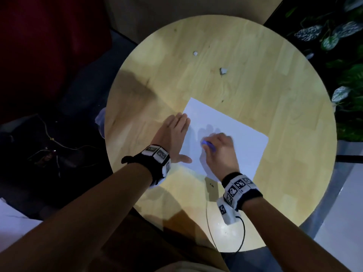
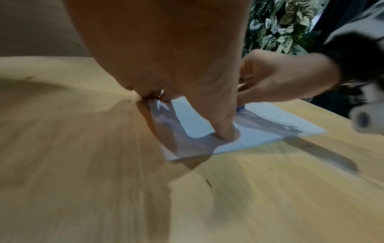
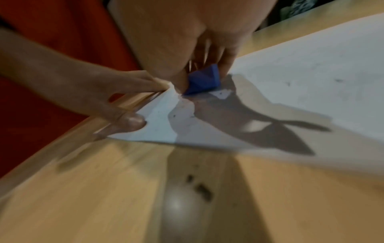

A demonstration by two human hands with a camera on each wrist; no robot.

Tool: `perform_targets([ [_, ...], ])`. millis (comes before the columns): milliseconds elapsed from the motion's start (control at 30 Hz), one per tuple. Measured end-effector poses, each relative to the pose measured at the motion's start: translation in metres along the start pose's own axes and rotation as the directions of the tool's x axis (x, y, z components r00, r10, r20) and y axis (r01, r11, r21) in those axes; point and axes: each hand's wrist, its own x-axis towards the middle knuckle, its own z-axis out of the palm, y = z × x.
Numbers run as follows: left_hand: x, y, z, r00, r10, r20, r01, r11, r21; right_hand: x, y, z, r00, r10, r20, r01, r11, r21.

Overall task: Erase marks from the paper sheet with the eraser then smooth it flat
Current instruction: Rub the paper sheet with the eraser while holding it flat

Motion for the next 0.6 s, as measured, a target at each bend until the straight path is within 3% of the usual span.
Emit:
perform_targets([
  [100,-0.023,0.003,0.013,0.991,0.047,-0.128,-0.063,0.990,-0.124,-0.001,0.012,-0.001,0.995,0.097,-0.030,-0.100,0.991,-0.088],
  [233,-0.048,0.003,0.025,0.966,0.127,-0.227,-0.159,0.978,-0.132,0.003,0.015,-0.010,0.994,-0.034,0.108,0.033,0.999,0.009],
  [333,-0.061,0.008,0.022,0.967,0.147,-0.210,-0.191,0.960,-0.207,0.012,0.020,-0.017,0.969,-0.110,0.220,0.094,0.992,0.082],
  [433,-0.055,0.006,0.018,0.981,0.075,-0.179,-0.140,0.912,-0.386,0.022,0.022,-0.023,0.940,-0.123,0.317,0.091,0.989,0.114],
  [533,-0.031,-0.005,0.012,0.985,0.030,-0.169,-0.103,0.888,-0.447,0.027,0.021,-0.026,0.930,-0.119,0.347,0.094,0.992,0.089],
  [600,-0.016,-0.012,0.013,0.988,0.058,-0.142,-0.113,0.902,-0.417,0.027,0.019,-0.024,0.941,-0.155,0.300,0.149,0.988,0.044],
])
